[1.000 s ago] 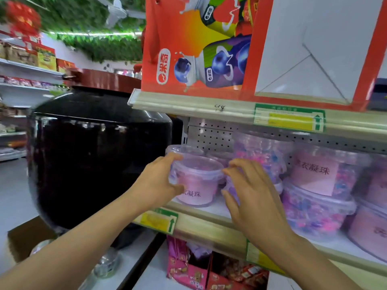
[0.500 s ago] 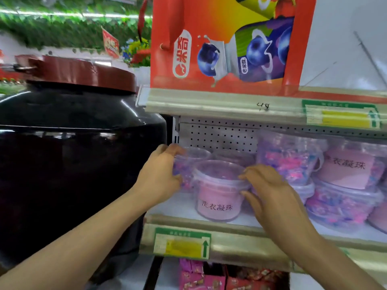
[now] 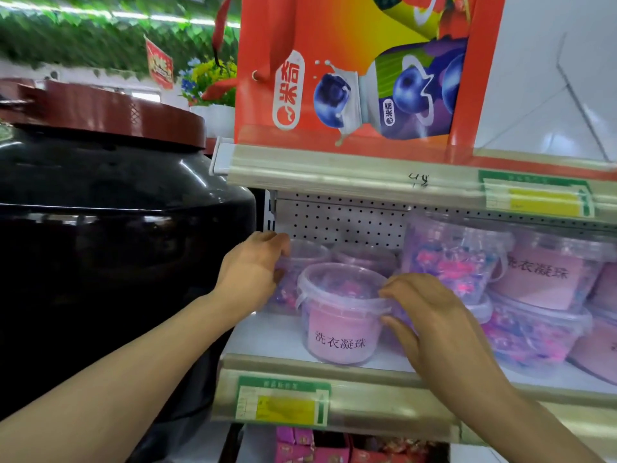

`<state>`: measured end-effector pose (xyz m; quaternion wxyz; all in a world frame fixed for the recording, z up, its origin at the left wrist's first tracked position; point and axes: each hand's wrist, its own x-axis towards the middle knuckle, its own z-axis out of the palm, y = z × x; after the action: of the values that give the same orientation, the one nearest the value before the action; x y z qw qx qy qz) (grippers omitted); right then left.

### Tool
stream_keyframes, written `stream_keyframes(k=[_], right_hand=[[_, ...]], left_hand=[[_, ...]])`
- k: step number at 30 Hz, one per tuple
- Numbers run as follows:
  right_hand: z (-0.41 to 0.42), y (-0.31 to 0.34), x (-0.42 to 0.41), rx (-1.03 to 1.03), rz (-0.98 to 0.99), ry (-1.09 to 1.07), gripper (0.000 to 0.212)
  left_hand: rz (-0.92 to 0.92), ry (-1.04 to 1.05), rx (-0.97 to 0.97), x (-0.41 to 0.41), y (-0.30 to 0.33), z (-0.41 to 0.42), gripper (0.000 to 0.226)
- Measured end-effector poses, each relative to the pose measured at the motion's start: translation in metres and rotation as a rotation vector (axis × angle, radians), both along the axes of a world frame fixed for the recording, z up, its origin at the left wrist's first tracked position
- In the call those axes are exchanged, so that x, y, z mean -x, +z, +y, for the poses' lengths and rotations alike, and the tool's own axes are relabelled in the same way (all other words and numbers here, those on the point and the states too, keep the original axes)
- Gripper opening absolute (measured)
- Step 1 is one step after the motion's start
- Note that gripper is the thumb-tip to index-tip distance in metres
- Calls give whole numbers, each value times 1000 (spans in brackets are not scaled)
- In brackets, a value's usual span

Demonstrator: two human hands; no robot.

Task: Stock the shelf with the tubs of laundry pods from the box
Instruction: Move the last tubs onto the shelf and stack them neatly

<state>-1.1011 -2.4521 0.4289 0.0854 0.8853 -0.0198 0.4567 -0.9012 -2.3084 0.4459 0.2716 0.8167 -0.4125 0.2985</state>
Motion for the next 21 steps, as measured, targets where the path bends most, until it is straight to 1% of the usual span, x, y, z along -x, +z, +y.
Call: stream_keyframes(k=[2,4,8,13,17,21], right_hand=[[-2,0,0,20,7,6,37],[-4,-1,1,25,5,19,36],[-6,-1,0,26,-14,34,36],[-9,-3,5,-5,-21,33,42],[-10,-4,8,38,-29,12,39],[-13,-6,2,35,-16,3,38]], left_hand=[[-87,-20,11,3,0,2,21],[-128,-40,50,8,2,3,24],[-208,-17,78,16,11,5,26],[-258,36,92,31,13,15,34],[-292,61,119,41,18,25,34],[-398,79,145,51,28,35,38]])
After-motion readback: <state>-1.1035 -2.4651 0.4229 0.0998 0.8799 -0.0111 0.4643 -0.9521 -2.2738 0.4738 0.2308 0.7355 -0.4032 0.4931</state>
